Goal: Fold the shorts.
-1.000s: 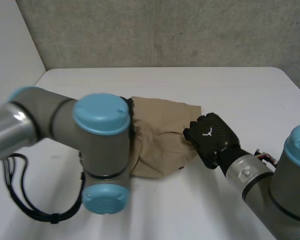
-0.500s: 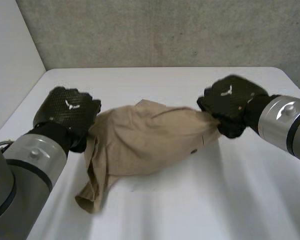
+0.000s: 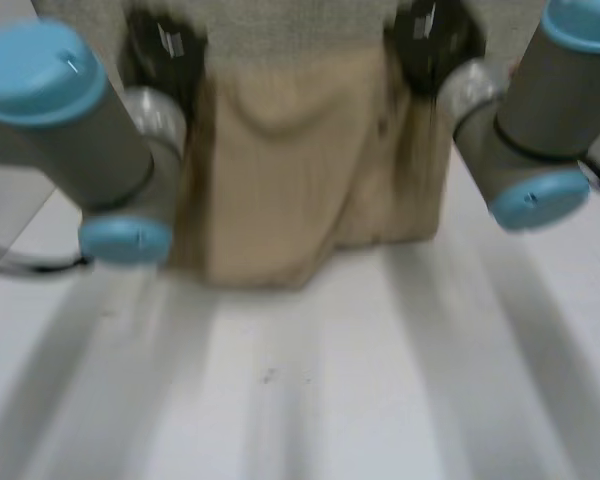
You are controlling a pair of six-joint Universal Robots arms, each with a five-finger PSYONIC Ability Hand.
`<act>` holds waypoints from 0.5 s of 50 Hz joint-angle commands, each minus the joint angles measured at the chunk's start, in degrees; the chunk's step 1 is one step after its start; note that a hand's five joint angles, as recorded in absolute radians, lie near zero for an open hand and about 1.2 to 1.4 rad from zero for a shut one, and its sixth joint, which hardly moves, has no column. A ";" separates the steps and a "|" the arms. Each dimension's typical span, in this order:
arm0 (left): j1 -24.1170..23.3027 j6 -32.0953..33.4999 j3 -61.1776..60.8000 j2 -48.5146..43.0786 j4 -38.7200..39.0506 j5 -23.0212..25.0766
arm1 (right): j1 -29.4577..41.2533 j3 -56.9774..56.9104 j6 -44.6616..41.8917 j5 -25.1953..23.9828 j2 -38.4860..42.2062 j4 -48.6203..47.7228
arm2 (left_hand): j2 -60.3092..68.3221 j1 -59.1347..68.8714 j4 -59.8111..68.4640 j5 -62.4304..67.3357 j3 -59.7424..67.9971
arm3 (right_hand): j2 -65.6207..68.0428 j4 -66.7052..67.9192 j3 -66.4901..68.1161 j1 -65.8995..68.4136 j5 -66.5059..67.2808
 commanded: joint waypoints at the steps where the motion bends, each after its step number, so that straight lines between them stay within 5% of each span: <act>1: 0.67 1.87 10.09 0.87 21.59 6.08 | 0.40 -2.92 0.13 0.16 -2.44 -27.84 | 11.42 15.08 11.32 14.25 11.65 | 12.63 11.71 12.82 23.85 13.23; 17: 3.93 -9.91 -22.14 10.45 26.09 9.25 | 1.99 26.34 0.04 0.08 -11.41 -26.36 | 11.42 15.08 11.32 14.25 11.65 | 12.63 11.71 12.82 23.85 13.23; 25: 3.66 -10.09 -40.34 10.90 22.40 9.42 | 2.25 43.73 -1.10 -0.36 -9.84 -15.66 | 11.42 15.08 11.32 14.25 11.65 | 12.63 11.71 12.82 23.85 13.23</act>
